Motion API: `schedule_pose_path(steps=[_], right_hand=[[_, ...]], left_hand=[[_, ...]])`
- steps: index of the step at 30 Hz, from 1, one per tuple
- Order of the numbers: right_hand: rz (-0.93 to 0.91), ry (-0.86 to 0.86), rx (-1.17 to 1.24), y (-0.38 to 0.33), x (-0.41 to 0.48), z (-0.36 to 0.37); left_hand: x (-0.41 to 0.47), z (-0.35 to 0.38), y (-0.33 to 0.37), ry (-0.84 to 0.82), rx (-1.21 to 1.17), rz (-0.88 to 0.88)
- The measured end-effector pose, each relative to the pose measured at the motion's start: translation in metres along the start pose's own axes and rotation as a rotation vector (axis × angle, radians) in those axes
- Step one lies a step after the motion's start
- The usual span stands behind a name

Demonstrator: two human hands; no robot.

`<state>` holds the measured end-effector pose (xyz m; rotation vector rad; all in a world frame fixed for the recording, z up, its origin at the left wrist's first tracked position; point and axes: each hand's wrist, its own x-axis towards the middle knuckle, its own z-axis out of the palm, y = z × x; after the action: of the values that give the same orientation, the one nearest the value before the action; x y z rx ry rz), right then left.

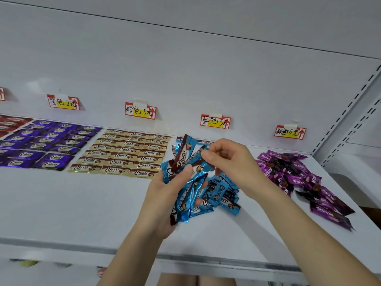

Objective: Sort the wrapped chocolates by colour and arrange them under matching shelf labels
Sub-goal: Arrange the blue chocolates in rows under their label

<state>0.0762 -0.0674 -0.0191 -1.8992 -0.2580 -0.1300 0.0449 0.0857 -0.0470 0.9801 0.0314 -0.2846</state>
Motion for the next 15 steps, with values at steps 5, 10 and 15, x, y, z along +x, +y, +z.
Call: schedule_pose_path(steps=[5, 10, 15], right_hand=[[0.082, -0.045, 0.09, 0.003, -0.009, -0.004], [0.124, -0.052, 0.297, 0.003, -0.011, -0.002], [0.147, 0.084, 0.331, 0.011, 0.001, -0.014]], left_hand=[[-0.007, -0.002, 0.002, 0.026, 0.007, 0.014], [-0.006, -0.003, 0.0, 0.036, 0.008, 0.003], [0.002, -0.007, 0.003, 0.098, -0.017, -0.025]])
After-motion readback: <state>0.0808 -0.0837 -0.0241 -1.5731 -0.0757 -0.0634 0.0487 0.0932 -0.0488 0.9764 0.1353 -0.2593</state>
